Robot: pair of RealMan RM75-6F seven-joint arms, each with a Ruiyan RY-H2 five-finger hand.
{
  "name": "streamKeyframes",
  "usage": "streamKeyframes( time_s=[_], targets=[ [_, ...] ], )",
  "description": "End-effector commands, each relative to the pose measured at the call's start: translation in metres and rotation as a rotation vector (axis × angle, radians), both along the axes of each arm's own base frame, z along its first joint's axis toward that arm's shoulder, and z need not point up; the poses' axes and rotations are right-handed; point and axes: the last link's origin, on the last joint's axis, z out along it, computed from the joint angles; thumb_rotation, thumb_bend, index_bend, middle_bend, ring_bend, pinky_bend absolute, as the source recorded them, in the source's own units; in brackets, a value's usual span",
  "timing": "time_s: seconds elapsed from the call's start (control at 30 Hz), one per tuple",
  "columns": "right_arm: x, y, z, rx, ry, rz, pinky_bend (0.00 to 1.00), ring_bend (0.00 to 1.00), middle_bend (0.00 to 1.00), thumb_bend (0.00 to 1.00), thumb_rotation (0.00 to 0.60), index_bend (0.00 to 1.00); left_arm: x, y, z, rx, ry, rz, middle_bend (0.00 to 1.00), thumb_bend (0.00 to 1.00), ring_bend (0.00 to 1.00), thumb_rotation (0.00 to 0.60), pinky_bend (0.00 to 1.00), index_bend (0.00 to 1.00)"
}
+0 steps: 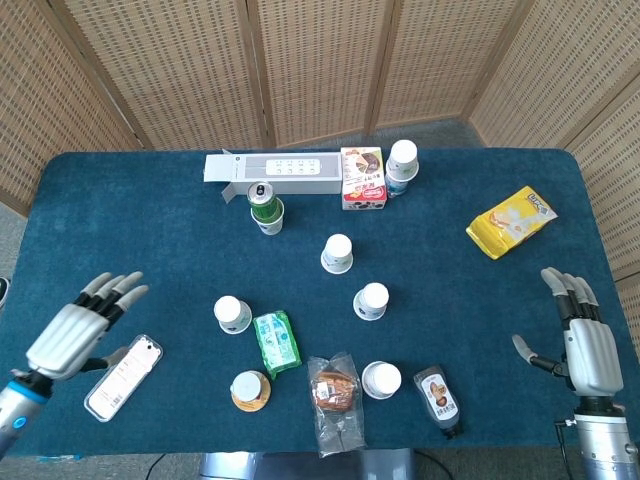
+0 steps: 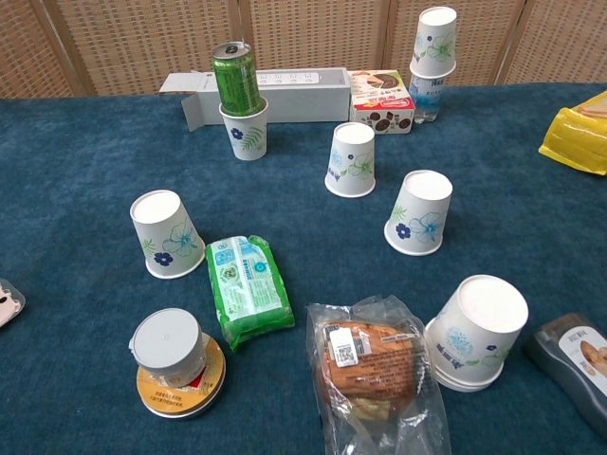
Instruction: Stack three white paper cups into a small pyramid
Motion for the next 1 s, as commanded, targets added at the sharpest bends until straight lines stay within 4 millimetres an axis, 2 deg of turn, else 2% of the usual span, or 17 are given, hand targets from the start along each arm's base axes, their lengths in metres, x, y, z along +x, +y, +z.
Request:
streamKeyframes(
  time_s=[0.03, 0.37, 0.77, 1.0],
  targets=[
    [0.0, 0.0, 0.001, -0.001, -0.003, 0.001, 0.0, 0.0, 0.0, 0.27, 0.6, 0.06, 0.024, 0.02, -0.018, -0.031, 0.031, -0.036, 0.0, 0.31, 0.0, 0.6, 0.0, 0.0],
    [-0.002, 0.0, 0.005, -0.006, -0.028, -0.003, 0.0, 0.0, 0.0, 0.27, 0.6, 0.06, 0.067, 0.051, -0.062, -0.104, 0.161, -0.037, 0.0, 0.31, 0.0, 0.6, 0.0, 0.0],
    [-0.004, -0.001, 0.009, -0.004, -0.049, -0.006, 0.0, 0.0, 0.0, 0.27, 0.6, 0.06, 0.096, 0.064, -0.112, -0.144, 0.283, -0.029, 0.0, 0.31, 0.0, 0.6, 0.0, 0.0],
    [-0.006, -0.001, 0.01, -0.003, -0.058, -0.01, 0.0, 0.0, 0.0, 0.27, 0.6, 0.06, 0.105, 0.071, -0.132, -0.135, 0.318, 0.004, 0.0, 0.31, 0.0, 0.6, 0.0, 0.0]
  ],
)
